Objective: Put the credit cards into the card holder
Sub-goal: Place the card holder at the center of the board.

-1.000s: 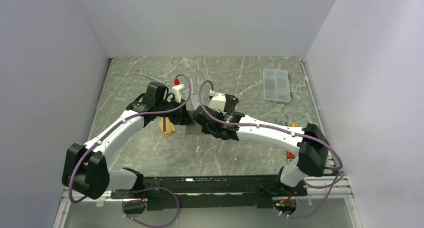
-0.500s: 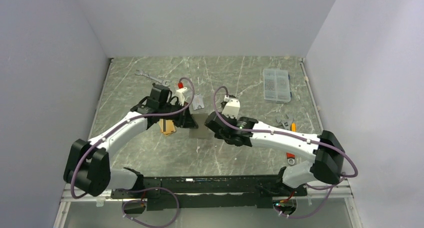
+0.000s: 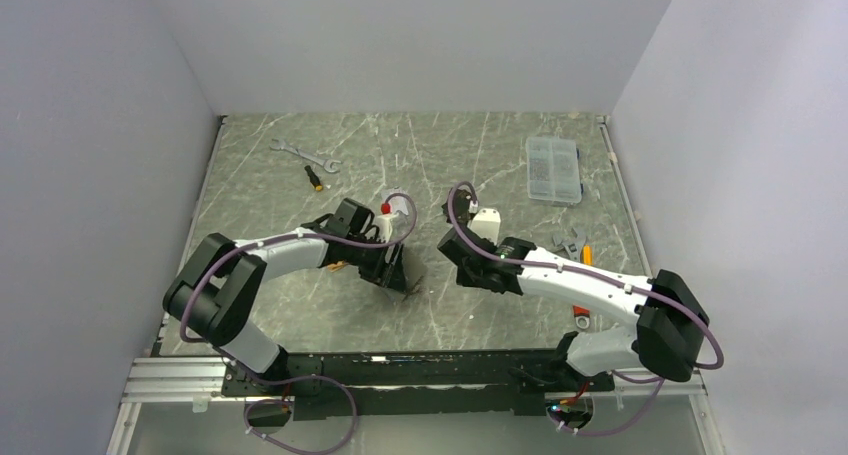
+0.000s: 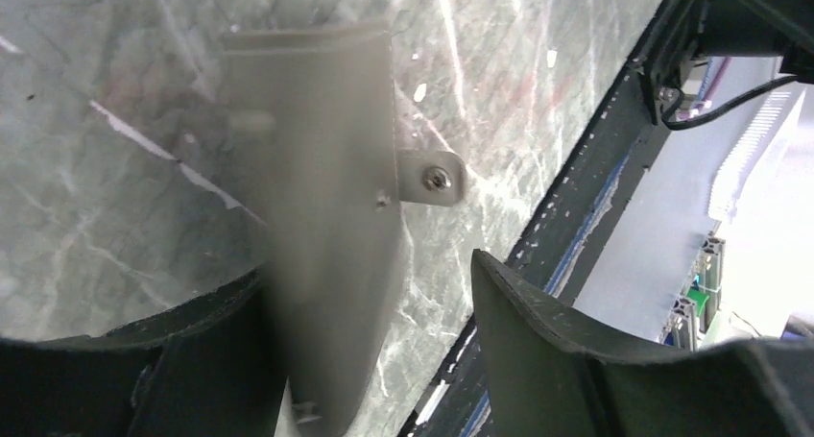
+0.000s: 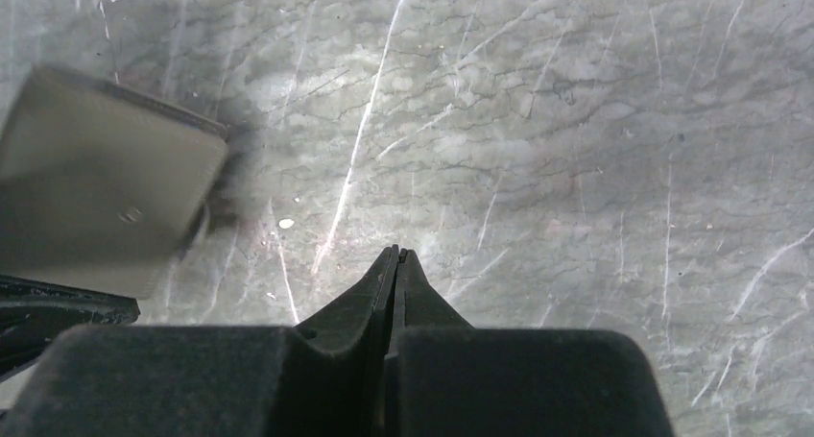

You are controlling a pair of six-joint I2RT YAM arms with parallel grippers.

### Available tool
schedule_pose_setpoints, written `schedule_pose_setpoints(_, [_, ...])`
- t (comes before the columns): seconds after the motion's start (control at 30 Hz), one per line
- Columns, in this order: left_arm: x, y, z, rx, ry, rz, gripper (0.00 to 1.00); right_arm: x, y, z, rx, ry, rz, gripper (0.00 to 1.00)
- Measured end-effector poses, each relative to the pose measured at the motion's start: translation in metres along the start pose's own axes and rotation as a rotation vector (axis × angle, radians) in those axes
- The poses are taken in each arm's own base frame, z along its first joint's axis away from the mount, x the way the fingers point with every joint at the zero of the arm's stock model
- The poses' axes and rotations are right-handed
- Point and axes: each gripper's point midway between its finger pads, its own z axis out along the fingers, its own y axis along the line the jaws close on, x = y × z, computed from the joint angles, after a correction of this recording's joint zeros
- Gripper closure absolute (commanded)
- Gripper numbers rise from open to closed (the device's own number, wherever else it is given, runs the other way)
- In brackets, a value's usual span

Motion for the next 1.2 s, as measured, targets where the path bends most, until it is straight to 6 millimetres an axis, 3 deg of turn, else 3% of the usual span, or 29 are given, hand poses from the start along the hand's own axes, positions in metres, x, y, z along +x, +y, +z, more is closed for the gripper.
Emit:
schedule_pose_setpoints(0.23, [0.0,0.021,-0.002,-0.083,-0.016,-0.028,0.32,-0.008,-0.002,0.006,-0.018,0.012,0.001,1.0])
schedule_pose_setpoints(0.47, [-0.017,0.049,-0.027,-0.244,-0.092,-0.045,0.26,-0.01,0.002,0.011,-0.042,0.023,-0.017,1.0])
schedule_pose_setpoints(0.67, [-0.036,0.05,-0.042,-0.318,-0.164,0.026,0.28,-0.007,0.014,0.021,-0.05,0.055,-0.038,0.97])
schedule_pose_setpoints(0.9, [-0.029,0.061,-0.032,-0.342,-0.128,0.013,0.3,-0.012,0.019,0.019,-0.065,0.045,-0.035,0.96])
schedule_pose_setpoints(0.97, [-0.026,0.066,-0.029,-0.352,-0.113,0.004,0.35,-0.015,0.019,0.015,-0.077,0.034,-0.027,0.96])
schedule_pose_setpoints(1.07, [-0.024,0.07,-0.022,-0.351,-0.089,-0.004,0.5,-0.019,0.02,0.009,-0.097,0.016,-0.015,0.96])
schedule_pose_setpoints(1.2, [-0.026,0.063,-0.009,-0.324,-0.07,0.025,0.51,-0.021,0.016,0.005,-0.104,0.001,-0.005,0.96])
